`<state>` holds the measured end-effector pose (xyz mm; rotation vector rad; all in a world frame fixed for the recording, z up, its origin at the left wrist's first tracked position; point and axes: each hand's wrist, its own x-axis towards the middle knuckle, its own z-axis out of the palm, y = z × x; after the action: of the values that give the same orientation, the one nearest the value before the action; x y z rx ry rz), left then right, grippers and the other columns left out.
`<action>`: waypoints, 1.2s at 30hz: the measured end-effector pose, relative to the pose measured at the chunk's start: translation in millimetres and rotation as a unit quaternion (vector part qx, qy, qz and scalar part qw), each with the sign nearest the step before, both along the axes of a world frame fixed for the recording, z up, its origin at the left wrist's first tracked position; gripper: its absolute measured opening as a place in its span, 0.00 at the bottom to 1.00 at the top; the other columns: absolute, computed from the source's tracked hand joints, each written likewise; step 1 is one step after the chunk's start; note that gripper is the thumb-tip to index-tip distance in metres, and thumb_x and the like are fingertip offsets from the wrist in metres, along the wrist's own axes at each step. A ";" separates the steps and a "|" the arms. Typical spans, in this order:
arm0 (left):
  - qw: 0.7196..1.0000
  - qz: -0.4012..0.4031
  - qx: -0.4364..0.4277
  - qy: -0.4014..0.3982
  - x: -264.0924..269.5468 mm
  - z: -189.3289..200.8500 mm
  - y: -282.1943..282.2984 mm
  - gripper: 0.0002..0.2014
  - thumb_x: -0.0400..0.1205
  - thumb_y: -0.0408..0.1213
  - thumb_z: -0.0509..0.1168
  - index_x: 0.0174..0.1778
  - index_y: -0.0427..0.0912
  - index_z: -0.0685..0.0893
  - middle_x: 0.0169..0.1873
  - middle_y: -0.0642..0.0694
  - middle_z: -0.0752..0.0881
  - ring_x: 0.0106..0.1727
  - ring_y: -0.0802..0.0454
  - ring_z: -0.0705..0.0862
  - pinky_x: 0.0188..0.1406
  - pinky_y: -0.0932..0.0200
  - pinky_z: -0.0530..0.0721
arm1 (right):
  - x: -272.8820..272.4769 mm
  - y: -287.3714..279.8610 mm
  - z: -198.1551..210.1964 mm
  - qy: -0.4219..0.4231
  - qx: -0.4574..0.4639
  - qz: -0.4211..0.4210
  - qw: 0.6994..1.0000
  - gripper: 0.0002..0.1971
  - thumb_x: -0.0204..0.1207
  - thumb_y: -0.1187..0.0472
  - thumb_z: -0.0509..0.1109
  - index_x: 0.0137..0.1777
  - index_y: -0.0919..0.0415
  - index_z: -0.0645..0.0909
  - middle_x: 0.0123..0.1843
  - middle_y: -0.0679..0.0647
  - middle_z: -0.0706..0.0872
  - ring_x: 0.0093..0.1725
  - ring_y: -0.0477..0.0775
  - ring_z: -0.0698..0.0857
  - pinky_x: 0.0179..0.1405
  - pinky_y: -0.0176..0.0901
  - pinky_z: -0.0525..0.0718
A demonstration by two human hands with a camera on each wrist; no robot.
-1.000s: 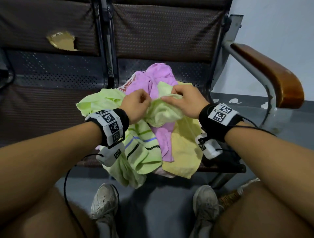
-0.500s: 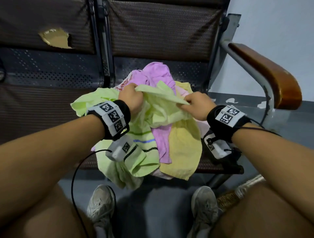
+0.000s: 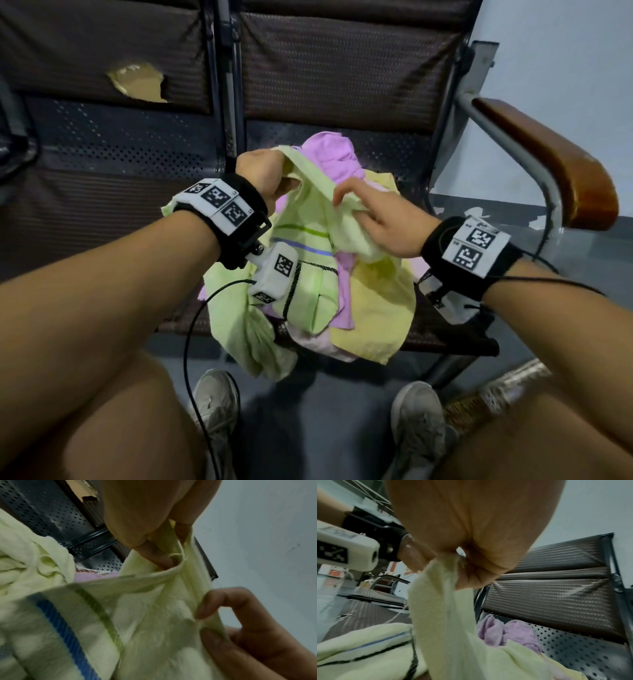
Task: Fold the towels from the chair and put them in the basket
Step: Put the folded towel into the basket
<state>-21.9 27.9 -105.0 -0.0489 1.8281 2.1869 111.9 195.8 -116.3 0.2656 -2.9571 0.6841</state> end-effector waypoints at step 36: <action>0.999 0.001 -0.002 0.037 6.0 -4.9 4.4 0.08 0.86 0.25 0.56 0.44 0.38 0.76 0.43 0.37 0.83 0.38 0.44 0.88 0.28 0.58 0.88 | 8.7 57.9 -30.4 -0.063 0.038 -0.265 0.961 0.28 0.83 0.40 0.64 0.23 0.52 0.72 0.25 0.50 0.75 0.29 0.57 0.78 0.27 0.43 0.65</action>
<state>-16.0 32.3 -109.9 0.0292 1.8715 2.2140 120.6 253.6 -146.7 -0.5675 -2.9608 0.5252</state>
